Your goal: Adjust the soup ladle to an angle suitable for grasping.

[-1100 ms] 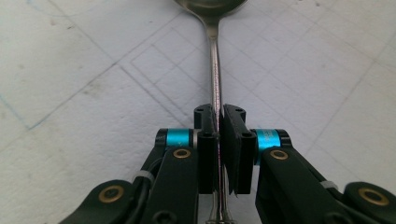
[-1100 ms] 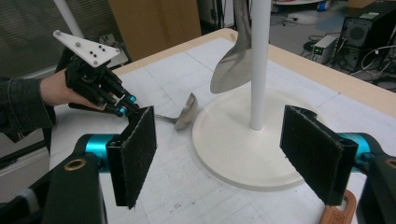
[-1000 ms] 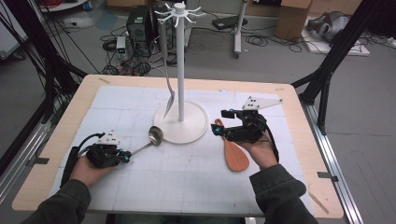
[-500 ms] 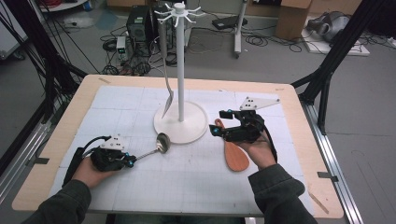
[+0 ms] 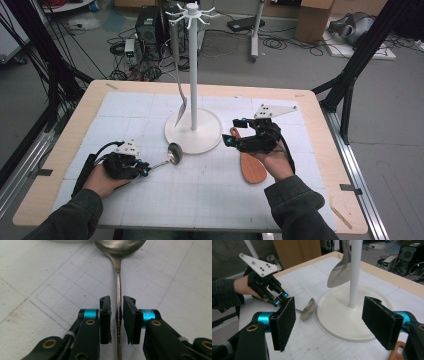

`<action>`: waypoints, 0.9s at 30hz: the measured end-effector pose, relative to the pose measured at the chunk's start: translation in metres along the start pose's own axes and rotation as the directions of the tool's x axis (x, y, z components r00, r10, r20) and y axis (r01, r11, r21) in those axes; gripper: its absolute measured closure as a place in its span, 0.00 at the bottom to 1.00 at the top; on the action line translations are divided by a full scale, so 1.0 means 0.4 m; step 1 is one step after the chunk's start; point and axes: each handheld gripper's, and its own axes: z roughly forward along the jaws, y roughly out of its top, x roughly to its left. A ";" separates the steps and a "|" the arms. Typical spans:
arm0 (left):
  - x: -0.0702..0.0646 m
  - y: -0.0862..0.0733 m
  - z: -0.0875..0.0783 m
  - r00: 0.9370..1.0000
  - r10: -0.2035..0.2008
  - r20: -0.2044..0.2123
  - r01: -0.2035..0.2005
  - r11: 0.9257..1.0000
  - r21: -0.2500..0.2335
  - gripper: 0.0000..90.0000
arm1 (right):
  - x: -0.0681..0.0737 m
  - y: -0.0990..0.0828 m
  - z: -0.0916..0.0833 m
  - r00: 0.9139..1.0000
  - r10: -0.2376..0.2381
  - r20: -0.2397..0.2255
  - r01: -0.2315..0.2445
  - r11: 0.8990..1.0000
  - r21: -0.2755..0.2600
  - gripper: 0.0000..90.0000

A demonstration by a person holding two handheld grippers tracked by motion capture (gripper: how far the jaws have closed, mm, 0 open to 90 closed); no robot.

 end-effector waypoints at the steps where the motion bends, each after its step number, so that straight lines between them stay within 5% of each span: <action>1: 0.000 -0.001 0.004 1.000 -0.006 -0.003 0.006 1.000 0.002 0.83 | -0.001 0.000 -0.001 1.000 0.002 0.000 -0.002 1.000 -0.001 0.29; 13: -0.011 0.047 0.039 1.000 0.010 0.000 -0.010 1.000 0.012 0.85 | -0.002 -0.005 0.007 1.000 0.005 -0.004 -0.005 1.000 0.006 0.29; 27: -0.015 0.049 0.043 0.999 0.045 -0.006 -0.045 0.999 0.027 0.94 | 0.001 -0.013 0.008 1.000 0.007 -0.008 -0.007 1.000 0.005 0.29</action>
